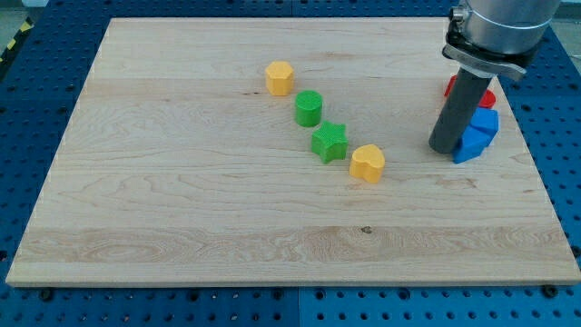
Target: Move the green circle to the left side of the yellow hexagon
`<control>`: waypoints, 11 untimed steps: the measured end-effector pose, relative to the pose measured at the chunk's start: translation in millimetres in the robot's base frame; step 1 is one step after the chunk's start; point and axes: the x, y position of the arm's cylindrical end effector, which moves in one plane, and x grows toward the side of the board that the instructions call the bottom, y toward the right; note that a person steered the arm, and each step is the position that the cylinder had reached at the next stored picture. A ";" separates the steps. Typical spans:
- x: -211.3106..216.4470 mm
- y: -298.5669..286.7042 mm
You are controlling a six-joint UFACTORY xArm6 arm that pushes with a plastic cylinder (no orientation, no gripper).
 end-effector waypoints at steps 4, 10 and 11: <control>26.4 -41.1; -66.1 -206.8; -73.8 -220.1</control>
